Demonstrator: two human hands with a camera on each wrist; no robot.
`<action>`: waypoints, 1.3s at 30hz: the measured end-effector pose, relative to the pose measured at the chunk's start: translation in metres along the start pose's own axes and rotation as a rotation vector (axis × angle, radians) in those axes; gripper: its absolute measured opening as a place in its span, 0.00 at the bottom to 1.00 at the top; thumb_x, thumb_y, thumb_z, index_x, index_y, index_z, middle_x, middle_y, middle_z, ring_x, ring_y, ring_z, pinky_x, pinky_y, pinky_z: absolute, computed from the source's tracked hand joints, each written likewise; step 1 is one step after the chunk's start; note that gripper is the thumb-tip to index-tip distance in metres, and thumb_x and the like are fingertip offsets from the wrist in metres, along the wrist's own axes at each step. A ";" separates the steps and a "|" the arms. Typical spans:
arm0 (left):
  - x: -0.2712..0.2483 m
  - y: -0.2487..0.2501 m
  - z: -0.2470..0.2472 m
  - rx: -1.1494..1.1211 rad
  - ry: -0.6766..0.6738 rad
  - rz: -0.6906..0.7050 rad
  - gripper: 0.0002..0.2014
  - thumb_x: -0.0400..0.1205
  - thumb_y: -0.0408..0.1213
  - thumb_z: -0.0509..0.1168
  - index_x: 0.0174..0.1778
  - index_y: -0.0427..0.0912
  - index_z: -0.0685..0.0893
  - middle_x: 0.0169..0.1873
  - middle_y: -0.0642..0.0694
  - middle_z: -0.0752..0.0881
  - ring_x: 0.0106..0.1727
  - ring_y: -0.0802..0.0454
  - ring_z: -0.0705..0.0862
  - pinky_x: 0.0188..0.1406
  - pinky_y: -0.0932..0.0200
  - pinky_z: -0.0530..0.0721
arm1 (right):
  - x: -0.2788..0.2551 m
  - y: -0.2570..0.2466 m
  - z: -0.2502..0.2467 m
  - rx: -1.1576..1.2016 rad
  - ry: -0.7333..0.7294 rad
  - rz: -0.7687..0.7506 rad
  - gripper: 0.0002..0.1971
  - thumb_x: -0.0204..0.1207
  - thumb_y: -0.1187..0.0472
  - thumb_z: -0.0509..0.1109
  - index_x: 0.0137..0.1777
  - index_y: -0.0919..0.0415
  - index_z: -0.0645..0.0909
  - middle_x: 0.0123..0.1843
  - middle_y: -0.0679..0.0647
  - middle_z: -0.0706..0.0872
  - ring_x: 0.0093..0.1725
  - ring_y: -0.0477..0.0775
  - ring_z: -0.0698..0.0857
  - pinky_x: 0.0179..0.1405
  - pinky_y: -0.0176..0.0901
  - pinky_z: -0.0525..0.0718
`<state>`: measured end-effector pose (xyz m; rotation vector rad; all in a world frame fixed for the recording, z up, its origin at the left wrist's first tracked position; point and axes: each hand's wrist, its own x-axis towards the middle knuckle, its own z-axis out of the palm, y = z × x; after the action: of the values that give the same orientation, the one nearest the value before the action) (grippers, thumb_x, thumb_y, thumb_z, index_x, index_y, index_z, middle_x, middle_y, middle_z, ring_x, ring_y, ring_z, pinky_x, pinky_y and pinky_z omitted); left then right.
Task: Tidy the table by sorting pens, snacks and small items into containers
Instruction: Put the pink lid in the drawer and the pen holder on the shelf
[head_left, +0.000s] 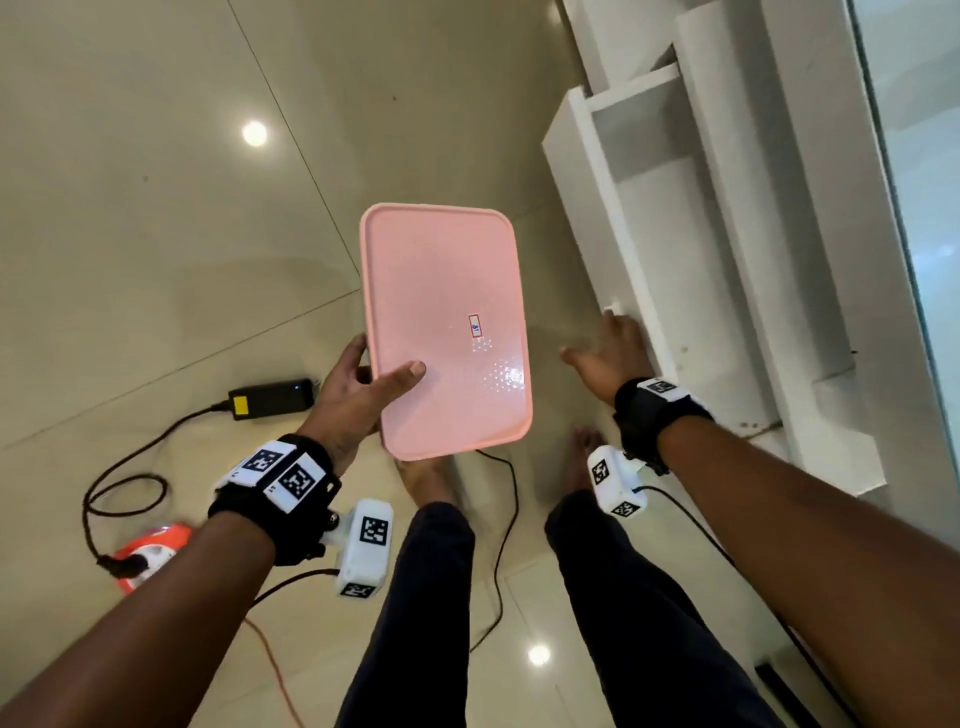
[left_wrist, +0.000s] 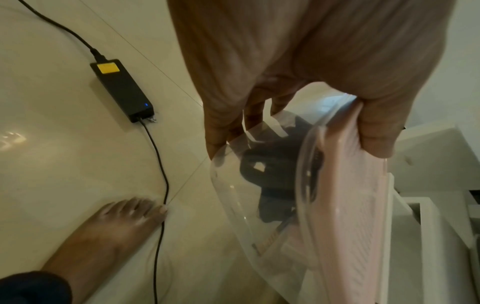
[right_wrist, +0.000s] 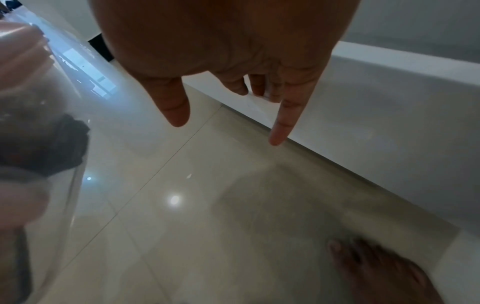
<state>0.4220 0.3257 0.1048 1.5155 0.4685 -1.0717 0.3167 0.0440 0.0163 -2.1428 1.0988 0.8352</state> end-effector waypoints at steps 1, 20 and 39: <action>-0.003 0.004 -0.008 -0.001 0.004 0.003 0.41 0.62 0.50 0.79 0.72 0.53 0.74 0.55 0.51 0.90 0.50 0.49 0.91 0.41 0.51 0.90 | -0.007 -0.008 0.007 -0.003 -0.024 -0.003 0.48 0.75 0.40 0.70 0.87 0.60 0.51 0.87 0.59 0.52 0.86 0.61 0.53 0.84 0.51 0.56; -0.013 0.029 0.002 -0.022 0.025 0.003 0.38 0.64 0.55 0.77 0.71 0.51 0.76 0.62 0.48 0.87 0.58 0.46 0.86 0.33 0.56 0.86 | -0.073 -0.065 0.006 0.793 -0.248 0.046 0.33 0.82 0.41 0.57 0.86 0.45 0.53 0.84 0.46 0.65 0.78 0.58 0.72 0.73 0.61 0.77; 0.065 0.017 0.172 0.651 0.046 0.127 0.35 0.78 0.47 0.72 0.80 0.46 0.66 0.72 0.42 0.72 0.66 0.47 0.77 0.66 0.50 0.79 | -0.014 0.076 -0.097 1.275 -0.083 0.243 0.13 0.76 0.52 0.75 0.60 0.49 0.82 0.48 0.51 0.87 0.49 0.55 0.83 0.44 0.48 0.85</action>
<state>0.4061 0.1443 0.0750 2.1090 0.0396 -1.1488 0.2715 -0.0566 0.0720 -0.9119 1.3279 0.1533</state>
